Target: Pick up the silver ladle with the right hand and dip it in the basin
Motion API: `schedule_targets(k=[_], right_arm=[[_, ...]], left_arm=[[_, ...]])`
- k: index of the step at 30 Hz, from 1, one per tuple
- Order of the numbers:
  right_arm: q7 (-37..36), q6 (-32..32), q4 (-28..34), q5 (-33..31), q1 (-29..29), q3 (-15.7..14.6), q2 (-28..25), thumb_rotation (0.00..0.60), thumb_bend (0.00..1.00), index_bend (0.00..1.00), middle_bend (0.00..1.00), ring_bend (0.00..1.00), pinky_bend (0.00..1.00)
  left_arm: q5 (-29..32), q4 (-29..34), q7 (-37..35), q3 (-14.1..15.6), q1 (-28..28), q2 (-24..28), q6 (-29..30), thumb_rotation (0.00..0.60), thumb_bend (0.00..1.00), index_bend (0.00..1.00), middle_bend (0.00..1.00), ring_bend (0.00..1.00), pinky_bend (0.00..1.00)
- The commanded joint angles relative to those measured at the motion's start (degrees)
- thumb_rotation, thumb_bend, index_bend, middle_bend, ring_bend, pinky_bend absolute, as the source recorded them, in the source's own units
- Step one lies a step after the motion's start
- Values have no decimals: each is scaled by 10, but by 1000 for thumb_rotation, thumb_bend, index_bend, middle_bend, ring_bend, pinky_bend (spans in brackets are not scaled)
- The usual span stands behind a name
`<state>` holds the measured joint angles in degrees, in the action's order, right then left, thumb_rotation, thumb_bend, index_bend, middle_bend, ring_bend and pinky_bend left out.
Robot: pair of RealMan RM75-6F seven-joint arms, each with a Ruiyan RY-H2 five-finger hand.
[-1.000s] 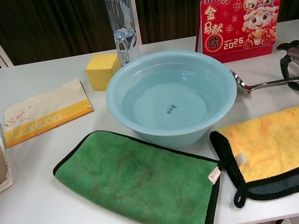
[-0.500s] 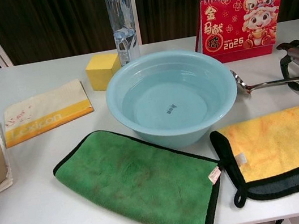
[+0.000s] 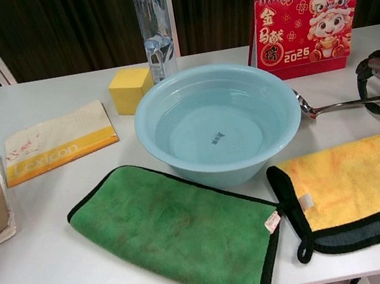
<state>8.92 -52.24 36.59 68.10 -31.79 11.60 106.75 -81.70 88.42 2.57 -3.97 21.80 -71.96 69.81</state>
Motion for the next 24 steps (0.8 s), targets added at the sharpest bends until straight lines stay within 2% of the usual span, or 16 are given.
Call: schedule_targets(k=[1, 9, 14, 19, 21, 24], right_arm=[[-28, -19, -2, 14, 5, 1, -3, 600, 480, 820, 180, 0, 0], [-100, -67, 18, 33, 18, 10, -23, 600, 521, 885, 247, 0, 0], [-136, -85, 54, 33, 29, 20, -46, 600, 540, 891, 262, 0, 15], [-145, -95, 94, 30, 39, 26, -70, 600, 556, 891, 278, 12, 124], [-144, -98, 106, 29, 43, 27, -77, 600, 557, 891, 291, 47, 207], [-143, -106, 124, 28, 47, 30, -87, 600, 557, 890, 310, 101, 275]], left_arm=[[-1, 0, 0, 0, 0, 0, 0, 600, 99, 123, 53, 35, 189], [0, 2, 1, -1, 0, 0, 1, 600, 98, 122, 54, 35, 189], [0, 2, 2, -1, 1, -2, 1, 600, 99, 122, 54, 35, 189], [0, 3, 4, 0, 1, -3, 0, 600, 99, 123, 54, 35, 189], [0, 4, 5, 0, 2, -3, 0, 600, 99, 123, 53, 35, 189], [0, 5, 7, -1, 2, -4, 0, 600, 98, 123, 54, 35, 189]])
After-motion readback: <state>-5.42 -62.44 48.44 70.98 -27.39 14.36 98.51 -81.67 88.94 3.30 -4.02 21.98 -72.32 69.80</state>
